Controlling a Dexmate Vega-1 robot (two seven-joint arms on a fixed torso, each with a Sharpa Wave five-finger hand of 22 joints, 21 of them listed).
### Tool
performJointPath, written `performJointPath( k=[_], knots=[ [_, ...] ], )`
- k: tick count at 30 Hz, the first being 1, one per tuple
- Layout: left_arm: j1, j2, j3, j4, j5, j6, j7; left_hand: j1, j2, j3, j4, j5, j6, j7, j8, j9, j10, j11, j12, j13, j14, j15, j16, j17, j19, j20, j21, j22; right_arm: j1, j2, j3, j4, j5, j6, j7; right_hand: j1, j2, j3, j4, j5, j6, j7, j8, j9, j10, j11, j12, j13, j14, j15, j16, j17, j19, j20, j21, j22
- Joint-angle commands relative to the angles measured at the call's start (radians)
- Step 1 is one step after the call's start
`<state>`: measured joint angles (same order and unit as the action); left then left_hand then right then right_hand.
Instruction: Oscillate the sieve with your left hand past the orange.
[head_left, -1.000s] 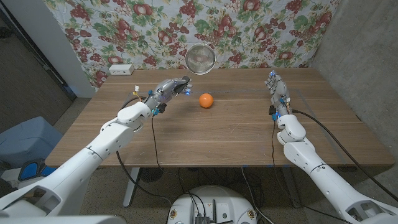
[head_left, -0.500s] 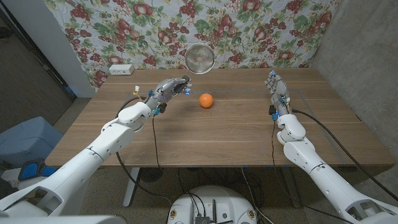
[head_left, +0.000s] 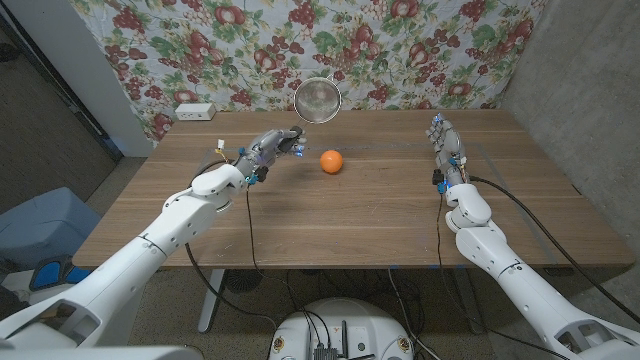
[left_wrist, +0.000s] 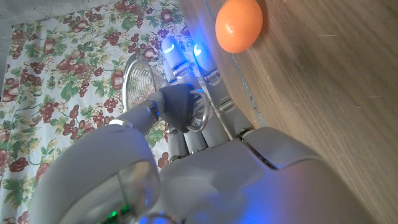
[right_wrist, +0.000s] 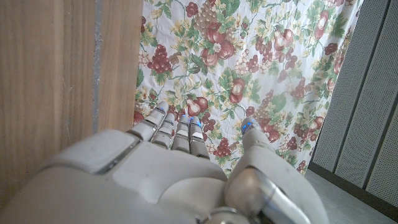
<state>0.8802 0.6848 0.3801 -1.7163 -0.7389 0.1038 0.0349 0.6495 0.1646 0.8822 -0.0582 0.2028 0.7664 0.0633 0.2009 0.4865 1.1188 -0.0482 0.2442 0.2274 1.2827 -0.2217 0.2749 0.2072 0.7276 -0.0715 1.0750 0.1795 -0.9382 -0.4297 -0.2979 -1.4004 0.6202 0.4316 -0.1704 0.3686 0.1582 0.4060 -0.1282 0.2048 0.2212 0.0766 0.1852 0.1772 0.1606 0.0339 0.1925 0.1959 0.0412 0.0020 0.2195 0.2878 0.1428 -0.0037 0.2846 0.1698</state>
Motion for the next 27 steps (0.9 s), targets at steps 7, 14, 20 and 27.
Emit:
performJointPath(
  k=[7, 14, 20, 27],
  knots=[
    [-0.003, 0.006, -0.051, -0.094, -0.173, 0.298, 0.202, 0.055, 0.037, 0.011, -0.005, -0.011, 0.100, 0.108, -0.003, -0.001, 0.081, -0.045, 0.013, -0.005, 0.032, -0.004, 0.015, 0.002, 0.020, -0.095, 0.016, 0.002, 0.009, 0.006, 0.000, 0.011, 0.005, 0.005, 0.005, -0.003, 0.006, 0.009, 0.000, 0.006, 0.011, 0.002, 0.005, 0.002, 0.005, 0.000, 0.006, 0.003, 0.001, 0.004, 0.007, -0.001, 0.009, 0.001, -0.005, 0.003],
    [0.007, 0.009, -0.063, -0.118, -0.214, 0.343, 0.260, 0.058, 0.038, 0.016, -0.008, -0.014, 0.101, 0.117, -0.005, -0.003, 0.078, -0.041, 0.010, -0.007, 0.033, -0.003, 0.016, 0.000, 0.022, -0.092, 0.020, 0.002, 0.008, 0.003, -0.002, 0.010, 0.003, 0.007, 0.009, -0.003, 0.007, 0.009, 0.000, 0.006, 0.011, 0.002, 0.005, 0.002, 0.005, 0.000, 0.006, 0.003, 0.001, 0.005, 0.007, -0.002, 0.010, 0.001, -0.008, 0.003],
    [0.011, 0.014, -0.064, -0.131, -0.228, 0.358, 0.284, 0.059, 0.038, 0.019, -0.008, -0.016, 0.100, 0.118, -0.007, -0.005, 0.078, -0.042, 0.009, -0.009, 0.032, -0.003, 0.015, 0.000, 0.023, -0.091, 0.022, 0.002, -0.003, -0.002, 0.000, -0.005, 0.001, 0.006, 0.004, -0.004, 0.007, 0.010, 0.000, 0.006, 0.011, 0.002, 0.005, 0.002, 0.004, -0.001, 0.006, 0.003, 0.001, 0.005, 0.007, -0.003, 0.011, 0.001, -0.010, 0.003],
    [0.027, 0.017, -0.075, -0.144, -0.251, 0.358, 0.302, 0.059, 0.038, 0.021, -0.008, -0.017, 0.100, 0.119, -0.008, -0.006, 0.079, -0.042, 0.009, -0.010, 0.033, -0.003, 0.015, -0.001, 0.025, -0.090, 0.024, 0.001, -0.012, -0.004, 0.002, -0.017, 0.001, 0.006, -0.001, -0.004, 0.007, 0.010, 0.000, 0.006, 0.012, 0.002, 0.005, 0.002, 0.003, 0.000, 0.005, 0.003, 0.001, 0.005, 0.007, -0.004, 0.012, 0.002, -0.012, 0.003]
  ],
)
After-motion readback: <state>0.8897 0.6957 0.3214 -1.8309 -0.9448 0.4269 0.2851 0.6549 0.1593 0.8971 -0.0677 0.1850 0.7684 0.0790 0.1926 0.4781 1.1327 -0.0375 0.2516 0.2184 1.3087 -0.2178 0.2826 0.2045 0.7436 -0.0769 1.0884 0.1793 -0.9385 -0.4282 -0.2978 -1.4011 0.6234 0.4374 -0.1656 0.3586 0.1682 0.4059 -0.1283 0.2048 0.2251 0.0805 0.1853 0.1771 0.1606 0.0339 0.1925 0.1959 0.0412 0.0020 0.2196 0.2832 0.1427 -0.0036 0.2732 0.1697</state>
